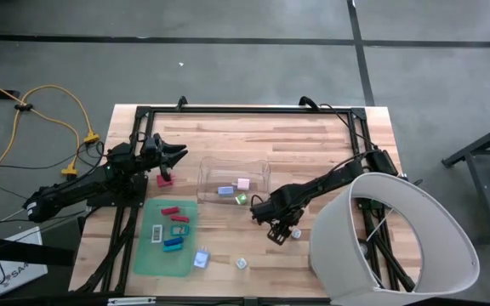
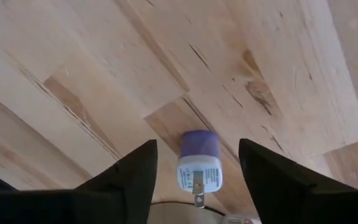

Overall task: Pick & Place Office items
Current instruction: Put the violet charger adapter into the transparent bin

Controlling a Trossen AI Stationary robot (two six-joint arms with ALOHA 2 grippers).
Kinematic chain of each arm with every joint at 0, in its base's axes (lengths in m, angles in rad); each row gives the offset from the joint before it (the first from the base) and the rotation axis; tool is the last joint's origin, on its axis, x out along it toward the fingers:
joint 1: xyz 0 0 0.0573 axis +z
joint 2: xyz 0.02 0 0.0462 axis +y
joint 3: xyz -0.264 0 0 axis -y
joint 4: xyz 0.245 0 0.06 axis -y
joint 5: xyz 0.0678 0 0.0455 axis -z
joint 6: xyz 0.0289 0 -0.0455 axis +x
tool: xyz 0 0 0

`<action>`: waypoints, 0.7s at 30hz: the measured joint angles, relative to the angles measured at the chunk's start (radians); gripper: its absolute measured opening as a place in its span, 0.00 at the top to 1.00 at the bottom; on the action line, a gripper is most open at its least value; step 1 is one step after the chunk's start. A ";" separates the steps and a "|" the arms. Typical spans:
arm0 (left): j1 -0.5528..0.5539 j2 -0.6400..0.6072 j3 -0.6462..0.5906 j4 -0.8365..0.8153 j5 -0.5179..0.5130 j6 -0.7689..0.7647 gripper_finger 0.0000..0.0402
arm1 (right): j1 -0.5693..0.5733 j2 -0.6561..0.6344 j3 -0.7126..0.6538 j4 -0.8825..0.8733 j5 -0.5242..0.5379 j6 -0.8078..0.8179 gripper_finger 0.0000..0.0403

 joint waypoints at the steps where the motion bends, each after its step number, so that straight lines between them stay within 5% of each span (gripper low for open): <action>1: 0.000 0.000 0.000 0.000 0.000 0.000 0.75 | 0.000 0.000 0.000 -0.003 0.000 0.000 0.46; 21: 0.000 0.000 0.000 0.000 0.000 0.000 0.75 | 0.032 0.035 -0.001 -0.048 0.023 0.028 0.46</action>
